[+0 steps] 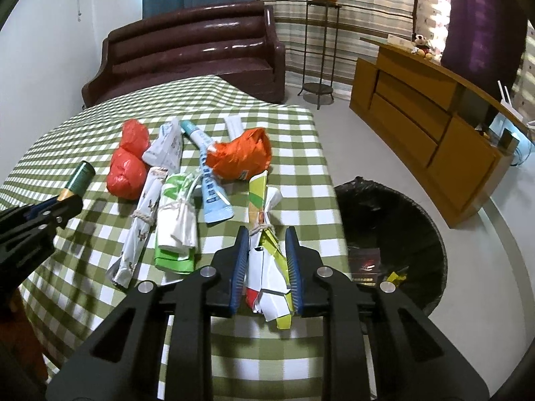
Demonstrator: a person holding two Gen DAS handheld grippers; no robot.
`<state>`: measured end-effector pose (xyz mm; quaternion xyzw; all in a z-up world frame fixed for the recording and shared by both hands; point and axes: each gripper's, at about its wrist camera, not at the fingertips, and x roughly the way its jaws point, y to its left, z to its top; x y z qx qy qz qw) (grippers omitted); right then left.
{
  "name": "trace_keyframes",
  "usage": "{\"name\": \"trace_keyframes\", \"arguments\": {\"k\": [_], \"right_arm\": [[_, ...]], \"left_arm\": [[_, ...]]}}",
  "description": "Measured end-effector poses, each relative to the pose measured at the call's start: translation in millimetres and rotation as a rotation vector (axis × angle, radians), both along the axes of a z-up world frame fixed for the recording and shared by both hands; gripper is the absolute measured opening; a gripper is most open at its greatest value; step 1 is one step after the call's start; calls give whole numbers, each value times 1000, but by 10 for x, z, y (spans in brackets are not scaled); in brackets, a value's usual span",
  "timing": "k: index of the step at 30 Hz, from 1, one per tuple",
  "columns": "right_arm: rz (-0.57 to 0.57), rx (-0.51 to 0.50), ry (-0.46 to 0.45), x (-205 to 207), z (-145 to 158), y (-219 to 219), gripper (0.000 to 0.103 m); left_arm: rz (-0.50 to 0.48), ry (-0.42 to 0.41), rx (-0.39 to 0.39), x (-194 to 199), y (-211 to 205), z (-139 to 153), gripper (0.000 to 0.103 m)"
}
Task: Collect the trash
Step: 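Carry the bottle and wrapper over the bin and release both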
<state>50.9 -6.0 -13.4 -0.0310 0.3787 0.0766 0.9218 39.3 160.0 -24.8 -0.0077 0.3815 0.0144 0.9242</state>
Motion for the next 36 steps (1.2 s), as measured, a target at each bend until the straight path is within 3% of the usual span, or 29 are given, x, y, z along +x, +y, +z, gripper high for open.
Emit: {"name": "trace_keyframes", "arguments": {"k": [8, 17, 27, 36], "right_arm": [[-57, -7, -48, 41, 134, -284, 22], [-160, -22, -80, 140, 186, -806, 22], [-228, -23, -70, 221, 93, -1283, 22], [-258, -8, -59, 286, 6, -1522, 22]], "left_arm": [[-76, -50, -10, -11, -323, 225, 24], [-194, -62, -32, 169, -941, 278, 25], [-299, -65, -22, 392, -1640, 242, 25], [-329, -26, 0, 593, -2037, 73, 25]]}}
